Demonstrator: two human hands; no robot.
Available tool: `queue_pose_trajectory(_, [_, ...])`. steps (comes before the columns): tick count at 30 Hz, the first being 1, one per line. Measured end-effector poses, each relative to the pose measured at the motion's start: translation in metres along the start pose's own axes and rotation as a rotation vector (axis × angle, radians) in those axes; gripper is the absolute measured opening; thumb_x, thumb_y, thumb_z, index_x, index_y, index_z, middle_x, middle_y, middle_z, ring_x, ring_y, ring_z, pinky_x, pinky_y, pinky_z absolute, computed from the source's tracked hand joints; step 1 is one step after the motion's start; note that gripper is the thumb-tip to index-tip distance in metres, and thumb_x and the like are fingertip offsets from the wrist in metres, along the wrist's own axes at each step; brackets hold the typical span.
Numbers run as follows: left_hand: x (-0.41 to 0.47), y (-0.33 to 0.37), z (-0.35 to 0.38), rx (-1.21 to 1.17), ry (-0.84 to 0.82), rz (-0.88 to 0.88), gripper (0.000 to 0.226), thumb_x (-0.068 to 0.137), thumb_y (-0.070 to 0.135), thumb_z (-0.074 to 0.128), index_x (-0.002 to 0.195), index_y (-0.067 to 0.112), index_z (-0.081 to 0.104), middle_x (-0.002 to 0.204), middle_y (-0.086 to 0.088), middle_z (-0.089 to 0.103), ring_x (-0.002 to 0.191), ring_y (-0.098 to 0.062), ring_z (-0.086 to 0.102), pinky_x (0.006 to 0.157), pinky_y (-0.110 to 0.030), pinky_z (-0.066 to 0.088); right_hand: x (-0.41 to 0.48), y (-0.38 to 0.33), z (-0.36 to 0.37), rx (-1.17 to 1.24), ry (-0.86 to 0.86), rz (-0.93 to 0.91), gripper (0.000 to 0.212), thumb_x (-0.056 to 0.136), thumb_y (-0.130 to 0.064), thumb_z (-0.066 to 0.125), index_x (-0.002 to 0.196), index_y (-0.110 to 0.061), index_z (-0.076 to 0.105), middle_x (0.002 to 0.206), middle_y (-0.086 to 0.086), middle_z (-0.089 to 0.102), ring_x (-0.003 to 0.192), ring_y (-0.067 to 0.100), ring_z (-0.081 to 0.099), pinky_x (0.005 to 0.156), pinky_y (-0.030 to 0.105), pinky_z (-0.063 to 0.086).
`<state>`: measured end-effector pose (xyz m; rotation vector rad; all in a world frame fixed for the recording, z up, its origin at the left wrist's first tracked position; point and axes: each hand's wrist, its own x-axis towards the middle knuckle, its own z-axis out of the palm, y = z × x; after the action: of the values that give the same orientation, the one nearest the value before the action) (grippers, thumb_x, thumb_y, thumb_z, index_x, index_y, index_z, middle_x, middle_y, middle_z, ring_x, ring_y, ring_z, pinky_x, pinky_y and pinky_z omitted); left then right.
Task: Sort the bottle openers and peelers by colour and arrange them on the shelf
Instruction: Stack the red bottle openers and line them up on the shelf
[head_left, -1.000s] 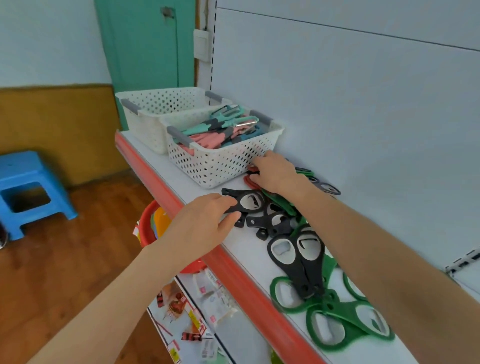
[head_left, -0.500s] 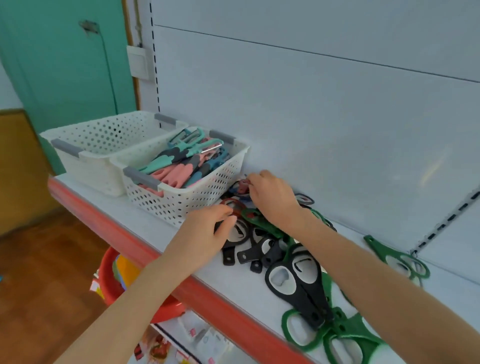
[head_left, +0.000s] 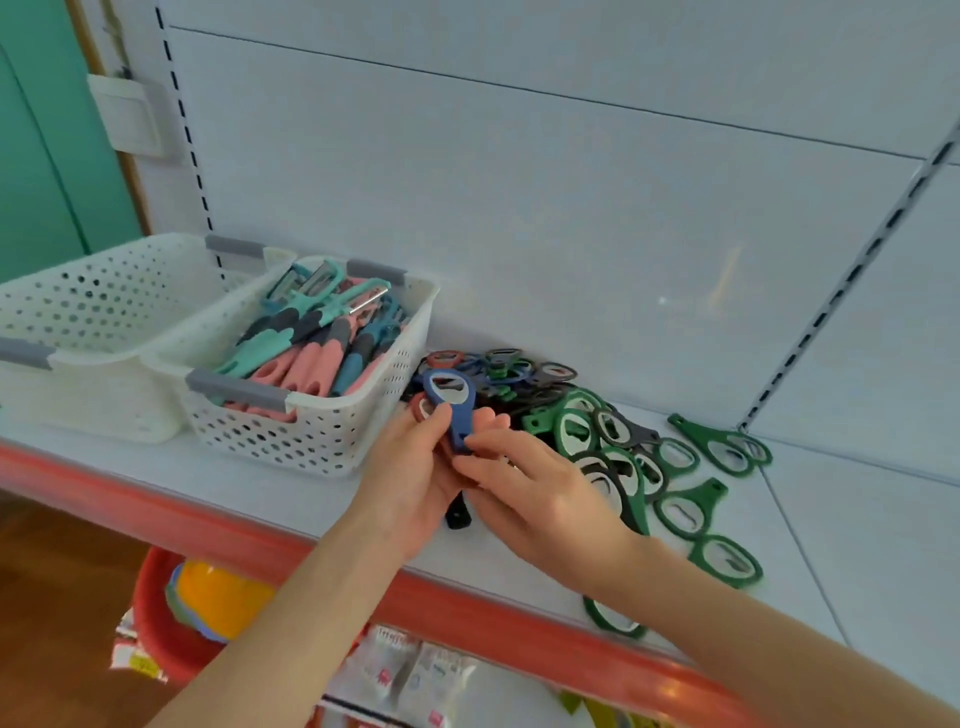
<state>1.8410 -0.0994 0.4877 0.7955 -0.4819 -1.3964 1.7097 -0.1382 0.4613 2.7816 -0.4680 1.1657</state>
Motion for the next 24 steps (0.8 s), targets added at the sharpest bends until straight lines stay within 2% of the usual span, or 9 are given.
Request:
queue_pose_trajectory(4, [-0.001,0.000,-0.004,0.010,-0.002,0.010,0.029,0.098,0.009,0.035,0.122,0.007,0.052,0.077,-0.006,0.072,0.066,-0.012,0.069,0.052,-0.024,0.053,0.004,0.008,-0.015,0.128,-0.021,-0.039,0.016,0.087,-0.011,0.057,0.095,-0.002,0.067,0.091,0.012,0.068,0.088,0.021,0.062,0.083,0.027,0.051])
queue_pose_trajectory(8, [-0.006,0.004,-0.013,-0.048,0.007,0.031,0.029,0.095,0.000,0.037,0.115,0.011,0.055,0.085,-0.012,0.070,0.074,-0.019,0.071,0.055,-0.032,0.057,0.039,0.040,-0.018,0.135,0.067,0.242,0.017,0.087,-0.010,0.055,0.092,-0.001,0.069,0.084,0.010,0.068,0.079,0.009,0.056,0.076,0.015,0.045])
queue_pose_trajectory(10, [-0.008,0.005,-0.016,-0.027,0.010,0.047,0.030,0.094,-0.002,0.038,0.114,0.013,0.055,0.092,-0.015,0.069,0.078,-0.023,0.071,0.059,-0.034,0.058,0.056,0.060,-0.008,0.100,-0.042,0.400,0.018,0.089,-0.007,0.054,0.097,0.000,0.068,0.090,0.012,0.067,0.081,0.011,0.056,0.076,0.016,0.042])
queue_pose_trajectory(12, [-0.009,0.005,-0.019,0.017,0.018,0.073,0.030,0.093,-0.002,0.040,0.112,0.014,0.056,0.098,-0.018,0.068,0.081,-0.026,0.070,0.061,-0.035,0.059,0.068,0.079,0.009,0.053,-0.257,0.459,0.023,0.092,-0.010,0.050,0.107,-0.003,0.066,0.102,0.013,0.065,0.092,0.020,0.057,0.081,0.020,0.038])
queue_pose_trajectory(15, [-0.010,0.002,-0.022,0.167,0.055,0.108,0.025,0.092,-0.002,0.045,0.107,0.015,0.056,0.100,-0.018,0.068,0.082,-0.027,0.070,0.064,-0.036,0.059,0.075,0.095,0.034,-0.008,-0.538,0.324,0.030,0.094,-0.024,0.048,0.118,-0.011,0.061,0.109,0.009,0.064,0.101,0.027,0.056,0.089,0.034,0.042])
queue_pose_trajectory(17, [-0.009,-0.001,-0.021,0.284,0.085,0.122,0.022,0.093,0.001,0.046,0.105,0.016,0.056,0.102,-0.018,0.067,0.085,-0.028,0.070,0.069,-0.039,0.058,0.075,0.098,0.041,-0.063,-0.648,0.248,0.034,0.094,-0.029,0.046,0.120,-0.011,0.059,0.109,0.011,0.064,0.104,0.029,0.055,0.092,0.038,0.040])
queue_pose_trajectory(19, [-0.007,-0.002,-0.019,0.368,0.127,0.151,0.021,0.094,0.006,0.045,0.103,0.018,0.059,0.105,-0.015,0.067,0.088,-0.025,0.068,0.073,-0.038,0.056,0.073,0.099,0.036,-0.093,-0.681,0.244,0.036,0.094,-0.030,0.047,0.124,-0.013,0.057,0.114,0.010,0.062,0.110,0.027,0.052,0.098,0.035,0.035])
queue_pose_trajectory(22, [-0.004,-0.003,-0.019,0.397,0.178,0.214,0.023,0.094,0.006,0.046,0.098,0.022,0.062,0.104,-0.005,0.067,0.089,-0.011,0.066,0.071,-0.024,0.056,0.061,0.102,0.019,-0.082,-0.648,0.238,0.042,0.089,-0.040,0.047,0.122,-0.016,0.058,0.113,0.007,0.061,0.110,0.024,0.051,0.097,0.029,0.033])
queue_pose_trajectory(24, [-0.002,-0.004,-0.020,0.402,0.208,0.230,0.024,0.094,0.007,0.045,0.096,0.023,0.062,0.108,-0.008,0.066,0.100,-0.018,0.063,0.081,-0.029,0.053,0.050,0.106,0.005,-0.064,-0.608,0.219,0.050,0.081,-0.047,0.043,0.116,-0.016,0.061,0.109,0.004,0.062,0.107,0.022,0.053,0.093,0.025,0.033])
